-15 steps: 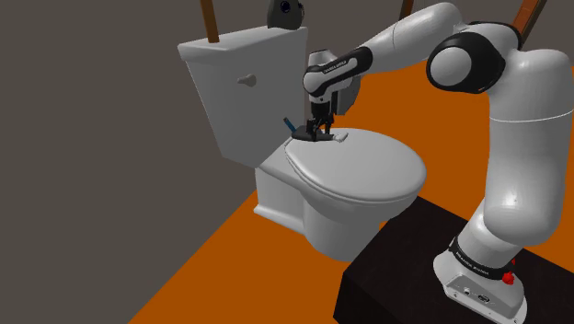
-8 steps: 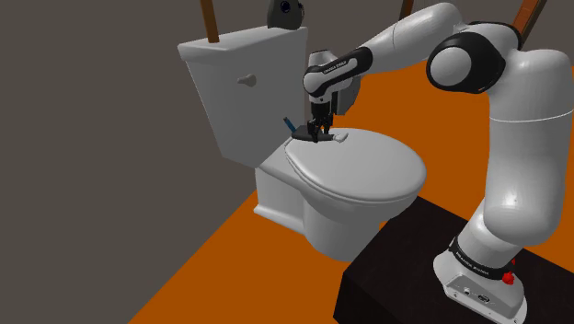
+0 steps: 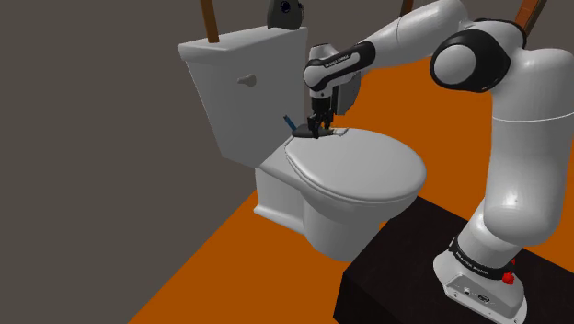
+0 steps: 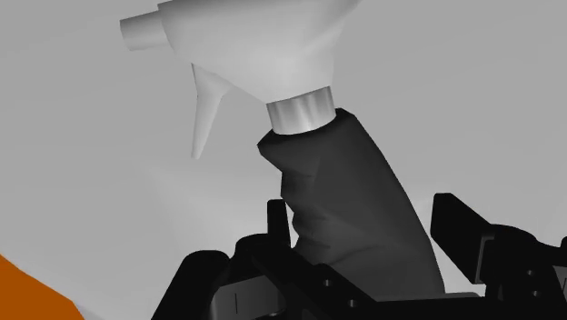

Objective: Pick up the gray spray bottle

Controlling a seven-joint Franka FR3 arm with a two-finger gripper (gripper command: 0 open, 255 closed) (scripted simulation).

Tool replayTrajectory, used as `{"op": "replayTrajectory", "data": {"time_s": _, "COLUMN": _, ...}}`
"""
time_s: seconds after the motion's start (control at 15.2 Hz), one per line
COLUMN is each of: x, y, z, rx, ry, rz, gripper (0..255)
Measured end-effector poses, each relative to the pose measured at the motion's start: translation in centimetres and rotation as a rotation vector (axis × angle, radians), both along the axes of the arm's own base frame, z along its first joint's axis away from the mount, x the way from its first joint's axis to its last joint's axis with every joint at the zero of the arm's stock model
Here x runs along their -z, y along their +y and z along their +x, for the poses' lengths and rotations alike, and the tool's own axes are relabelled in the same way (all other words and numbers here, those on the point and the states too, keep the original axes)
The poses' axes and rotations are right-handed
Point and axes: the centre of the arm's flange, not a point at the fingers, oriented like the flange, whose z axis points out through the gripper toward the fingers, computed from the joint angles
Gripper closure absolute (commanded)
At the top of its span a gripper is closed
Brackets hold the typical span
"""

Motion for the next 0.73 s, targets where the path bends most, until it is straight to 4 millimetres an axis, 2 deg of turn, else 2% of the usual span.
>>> {"op": "replayTrajectory", "data": {"time_s": 0.73, "x": -5.5, "y": 0.1, "z": 0.1, "rx": 0.000, "ry": -0.001, "rz": 0.000, "gripper": 255}}
